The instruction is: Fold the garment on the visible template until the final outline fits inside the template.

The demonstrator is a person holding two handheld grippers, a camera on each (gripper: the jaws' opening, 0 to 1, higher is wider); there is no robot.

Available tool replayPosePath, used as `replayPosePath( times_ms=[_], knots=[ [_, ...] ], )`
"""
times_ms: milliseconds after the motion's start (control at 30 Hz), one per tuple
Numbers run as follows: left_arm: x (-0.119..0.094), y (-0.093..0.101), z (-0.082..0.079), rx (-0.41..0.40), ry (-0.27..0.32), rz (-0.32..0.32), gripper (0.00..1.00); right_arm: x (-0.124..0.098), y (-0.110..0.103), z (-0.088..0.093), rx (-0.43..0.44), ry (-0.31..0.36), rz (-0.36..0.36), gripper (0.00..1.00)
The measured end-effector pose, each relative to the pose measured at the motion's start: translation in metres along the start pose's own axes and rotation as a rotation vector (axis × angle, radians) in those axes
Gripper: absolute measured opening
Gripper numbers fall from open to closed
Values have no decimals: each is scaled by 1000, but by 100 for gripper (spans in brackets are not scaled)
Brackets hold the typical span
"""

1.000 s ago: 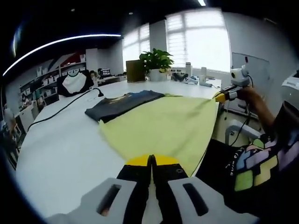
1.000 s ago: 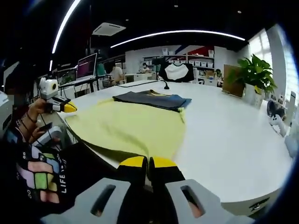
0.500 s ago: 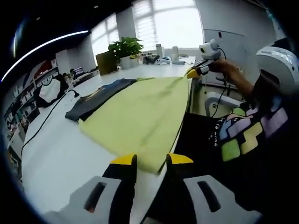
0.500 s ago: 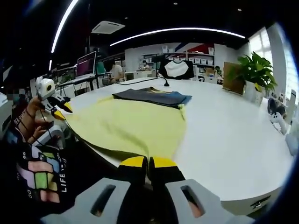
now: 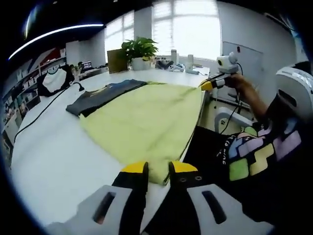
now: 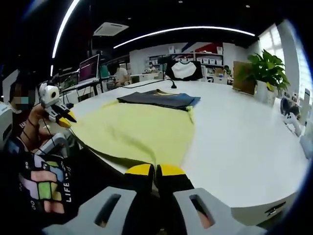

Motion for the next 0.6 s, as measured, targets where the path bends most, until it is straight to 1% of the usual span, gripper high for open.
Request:
replayPosePath(
  times_ms=[67,200,267,333,467,500,567,600],
  knots=[
    [0,-2,0,-10,6,-12,13,0,0,0,0,2,0,1],
    [2,-2,0,17,12,-16,8,-3,-1,-5,-14,12,0,2],
    [3,-1,0,31,21,-6,5,-6,0,-9,-7,27,2,2],
    [3,-4,-1,5,30,-12,4,-7,1,-11,-8,35,5,1],
    [3,-3,-2,-5,41,-13,4,-8,2,-16,-21,65,11,0],
    [3,-4,-2,-14,46,-13,4,-8,2,-18,-32,74,10,0],
    [4,-9,-4,-64,71,-38,4,-8,2,-22,-69,93,14,0],
    [3,-11,-4,-62,73,-42,4,-8,1,-23,-74,97,15,0]
  ],
)
Point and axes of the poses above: the point that each gripper's makers call its tool centre point, and the gripper's own axes: x roughly forward along the fingers, y roughly to its right, z roughly out of its underside, the point moved 2 cm from there along -x, roughly backward along the fingers, and after that the axes turned 11 degrees about y, right-handed, at the moved point
